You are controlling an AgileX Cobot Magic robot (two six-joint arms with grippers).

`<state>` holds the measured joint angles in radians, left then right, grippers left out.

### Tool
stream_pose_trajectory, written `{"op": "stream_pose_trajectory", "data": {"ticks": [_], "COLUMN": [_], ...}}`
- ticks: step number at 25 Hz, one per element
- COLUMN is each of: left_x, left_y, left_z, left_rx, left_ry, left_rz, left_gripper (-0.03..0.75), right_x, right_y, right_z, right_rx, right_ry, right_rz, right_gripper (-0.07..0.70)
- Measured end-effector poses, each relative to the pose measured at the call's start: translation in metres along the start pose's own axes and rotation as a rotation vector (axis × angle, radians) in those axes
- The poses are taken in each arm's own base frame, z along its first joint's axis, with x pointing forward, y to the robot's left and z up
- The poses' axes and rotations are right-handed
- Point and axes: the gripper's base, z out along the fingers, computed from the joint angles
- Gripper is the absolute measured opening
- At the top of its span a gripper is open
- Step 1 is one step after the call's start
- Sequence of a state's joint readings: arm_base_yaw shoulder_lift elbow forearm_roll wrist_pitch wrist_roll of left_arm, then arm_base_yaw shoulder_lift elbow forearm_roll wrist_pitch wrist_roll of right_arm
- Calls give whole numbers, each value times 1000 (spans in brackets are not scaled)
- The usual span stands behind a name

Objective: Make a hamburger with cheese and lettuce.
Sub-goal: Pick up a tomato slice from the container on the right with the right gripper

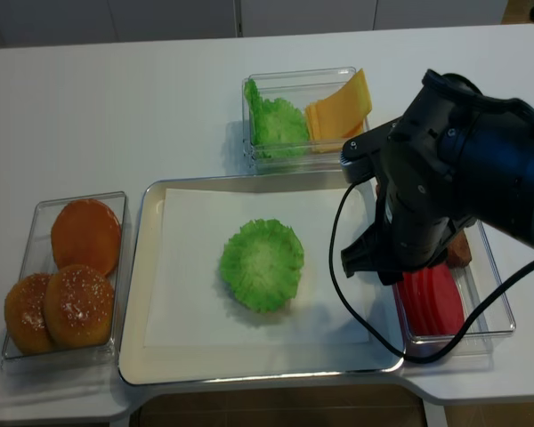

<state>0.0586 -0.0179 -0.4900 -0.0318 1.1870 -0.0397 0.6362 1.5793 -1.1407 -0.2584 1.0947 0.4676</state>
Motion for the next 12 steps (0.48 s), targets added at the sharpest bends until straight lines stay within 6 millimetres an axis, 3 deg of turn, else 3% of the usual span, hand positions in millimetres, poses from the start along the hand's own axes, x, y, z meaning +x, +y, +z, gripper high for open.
{"op": "stream_pose_trajectory", "data": {"ticks": [12], "left_x": [0], "left_y": [0], "left_z": [0], "left_rx": [0], "left_ry": [0], "left_rz": [0], "left_gripper": [358], "right_x": [-1], "right_y": [0], "right_z": [0], "right_rx": [0], "right_ry": [-11], "right_rz": [-3], "right_gripper": [251]}}
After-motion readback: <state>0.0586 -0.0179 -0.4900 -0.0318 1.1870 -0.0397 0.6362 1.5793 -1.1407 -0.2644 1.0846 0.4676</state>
